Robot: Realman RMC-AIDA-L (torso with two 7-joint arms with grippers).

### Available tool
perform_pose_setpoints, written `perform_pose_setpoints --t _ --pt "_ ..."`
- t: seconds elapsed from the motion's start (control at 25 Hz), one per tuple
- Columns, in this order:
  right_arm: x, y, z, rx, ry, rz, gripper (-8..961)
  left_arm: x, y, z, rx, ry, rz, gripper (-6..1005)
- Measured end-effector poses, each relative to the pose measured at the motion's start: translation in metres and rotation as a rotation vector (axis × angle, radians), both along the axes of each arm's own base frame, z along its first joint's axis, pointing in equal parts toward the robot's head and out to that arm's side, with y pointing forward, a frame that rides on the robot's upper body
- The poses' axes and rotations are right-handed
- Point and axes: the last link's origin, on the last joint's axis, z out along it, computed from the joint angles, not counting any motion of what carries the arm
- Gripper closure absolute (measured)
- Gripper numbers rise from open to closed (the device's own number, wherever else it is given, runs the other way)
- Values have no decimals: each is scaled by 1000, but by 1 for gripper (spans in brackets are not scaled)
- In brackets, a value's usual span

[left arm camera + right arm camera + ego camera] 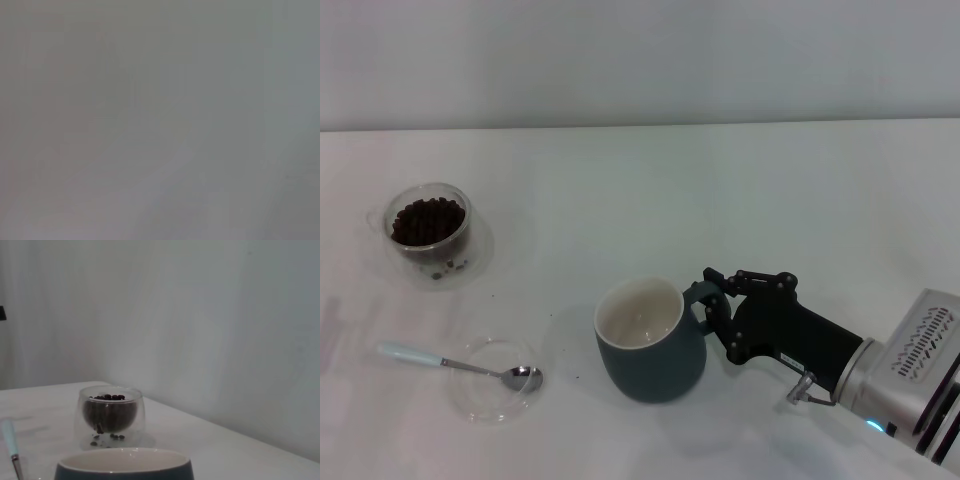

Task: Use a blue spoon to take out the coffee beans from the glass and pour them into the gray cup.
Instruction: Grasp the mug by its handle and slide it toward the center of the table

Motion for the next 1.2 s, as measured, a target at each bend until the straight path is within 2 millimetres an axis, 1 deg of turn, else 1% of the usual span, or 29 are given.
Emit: perform_pose_setpoints --t 0.36,0.72,1.16,1.2 --pt "-2 0 -5 -24 -23 16 799 0 1 0 0 1 -1 199" --pt "1 1 -3 -22 -35 14 800 1 2 0 3 16 -4 198" --pt "5 4 -3 -27 -63 0 717 0 3 4 23 29 4 199" --pt "5 5 -3 -26 -64 0 697 -1 4 4 24 31 5 198"
